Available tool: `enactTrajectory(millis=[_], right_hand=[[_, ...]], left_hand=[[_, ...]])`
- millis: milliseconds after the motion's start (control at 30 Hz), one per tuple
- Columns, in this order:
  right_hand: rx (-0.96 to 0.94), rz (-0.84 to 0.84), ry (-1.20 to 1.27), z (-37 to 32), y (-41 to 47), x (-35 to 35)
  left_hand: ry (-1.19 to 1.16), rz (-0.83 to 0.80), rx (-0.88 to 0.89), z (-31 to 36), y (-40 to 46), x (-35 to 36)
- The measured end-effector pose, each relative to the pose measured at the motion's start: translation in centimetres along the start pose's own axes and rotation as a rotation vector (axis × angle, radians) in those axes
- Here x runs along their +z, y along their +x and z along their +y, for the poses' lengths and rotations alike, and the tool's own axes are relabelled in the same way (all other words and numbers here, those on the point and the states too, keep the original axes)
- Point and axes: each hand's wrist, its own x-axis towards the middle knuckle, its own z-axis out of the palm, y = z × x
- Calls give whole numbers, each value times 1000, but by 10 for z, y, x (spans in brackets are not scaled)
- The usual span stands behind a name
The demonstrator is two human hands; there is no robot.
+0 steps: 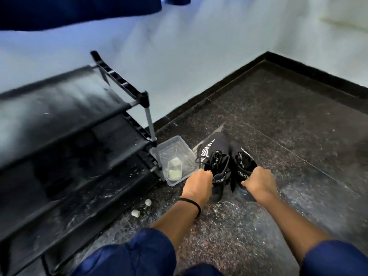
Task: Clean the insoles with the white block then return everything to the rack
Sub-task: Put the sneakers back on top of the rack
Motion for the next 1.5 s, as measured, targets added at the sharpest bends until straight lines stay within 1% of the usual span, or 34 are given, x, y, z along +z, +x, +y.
enactTrajectory(millis=[167, 400, 600, 800, 967, 1100, 1267, 1367, 1500], right_hand=[[-181, 31, -158, -17, -38, -38], [-433, -85, -414, -40, -101, -96], [-604, -167, -502, -57, -158, -143], [-787, -108, -596, -67, -209, -197], [-879, -35, -535, -84, -237, -225], [-959, 56, -423, -111, -258, -233], [-1044, 133, -285, -147, -270, -233], [-1080, 163, -189, -184, -275, -225], [-1096, 215, -147, -229, -282, -206]], left_hand=[[38, 21, -50, -11, -62, -38], [68, 37, -160, -38, -159, -73], [149, 70, -220, -51, -252, -111], [215, 153, -274, -63, -343, -160], [232, 277, -341, -67, -386, -193], [168, 395, -398, -74, -400, -219], [201, 510, -439, -88, -393, -245], [182, 566, -483, -104, -382, -258], [114, 599, -559, -126, -361, -267]])
